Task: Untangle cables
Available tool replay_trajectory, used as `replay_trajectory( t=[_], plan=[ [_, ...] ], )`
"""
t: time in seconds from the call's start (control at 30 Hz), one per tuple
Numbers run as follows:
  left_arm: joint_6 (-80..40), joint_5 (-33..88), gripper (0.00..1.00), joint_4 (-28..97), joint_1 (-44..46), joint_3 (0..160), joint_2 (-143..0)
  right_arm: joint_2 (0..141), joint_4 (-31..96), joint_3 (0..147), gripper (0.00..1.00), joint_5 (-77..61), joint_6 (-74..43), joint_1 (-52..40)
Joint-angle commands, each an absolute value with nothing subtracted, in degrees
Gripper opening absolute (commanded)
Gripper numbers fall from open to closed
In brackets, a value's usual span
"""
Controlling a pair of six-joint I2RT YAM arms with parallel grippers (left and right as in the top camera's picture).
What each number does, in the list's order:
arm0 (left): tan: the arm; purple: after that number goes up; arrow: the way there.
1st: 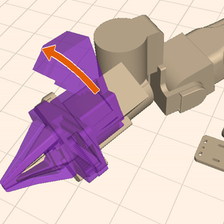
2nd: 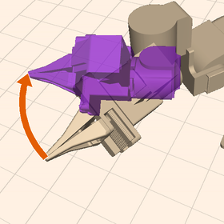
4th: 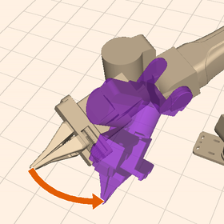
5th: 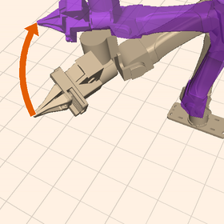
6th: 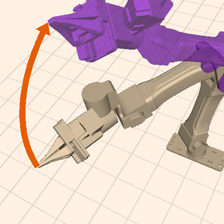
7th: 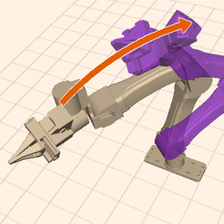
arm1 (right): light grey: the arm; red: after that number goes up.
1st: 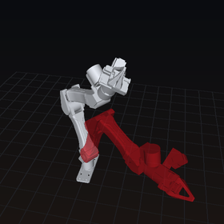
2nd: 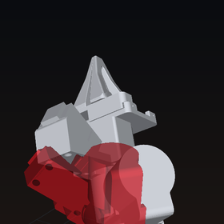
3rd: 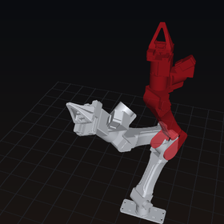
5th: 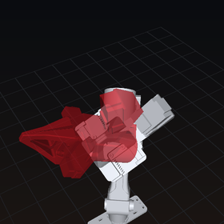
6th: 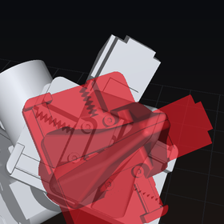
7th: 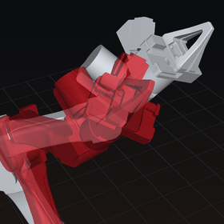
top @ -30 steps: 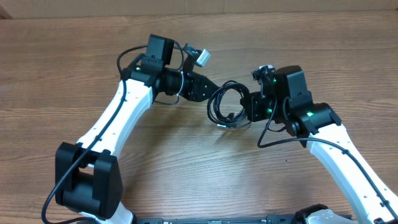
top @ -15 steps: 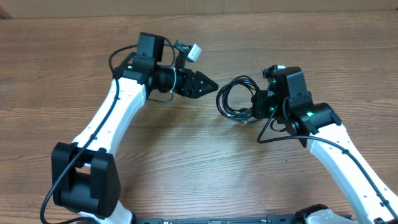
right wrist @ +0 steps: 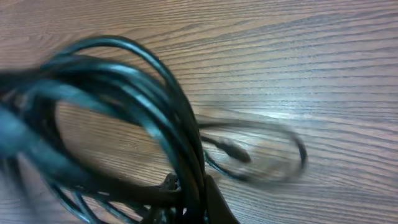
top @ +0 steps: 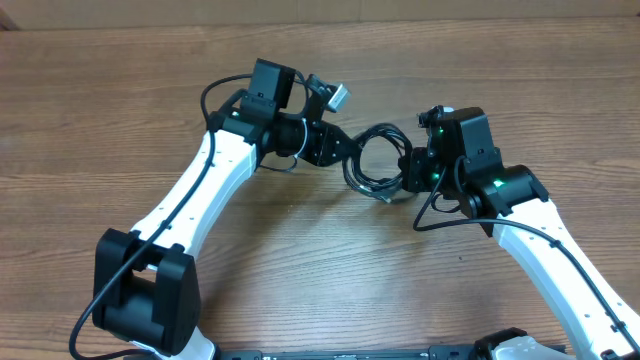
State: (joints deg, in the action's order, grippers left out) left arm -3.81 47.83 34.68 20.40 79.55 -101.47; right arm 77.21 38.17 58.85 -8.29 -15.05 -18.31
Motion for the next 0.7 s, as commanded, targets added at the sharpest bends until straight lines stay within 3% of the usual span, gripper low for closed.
replay_trajectory(
  t=[0.0, 0.3, 0.67],
  plan=[
    [-2.9, 44.3, 0.04, 34.5, 20.2, 80.4, -100.4, 77.0, 37.9, 59.6, 0.04, -7.0, -15.5, -18.1],
    [-3.0, 43.9, 0.04, 36.9, 12.6, 80.4, -99.5, 77.0, 44.6, 59.6, 0.04, 14.7, -26.7, -14.8],
    [-3.6, 35.2, 0.04, 40.9, 4.7, 80.4, -94.8, 76.9, 44.8, 59.6, 0.04, 12.3, -28.3, -11.4]
  ],
)
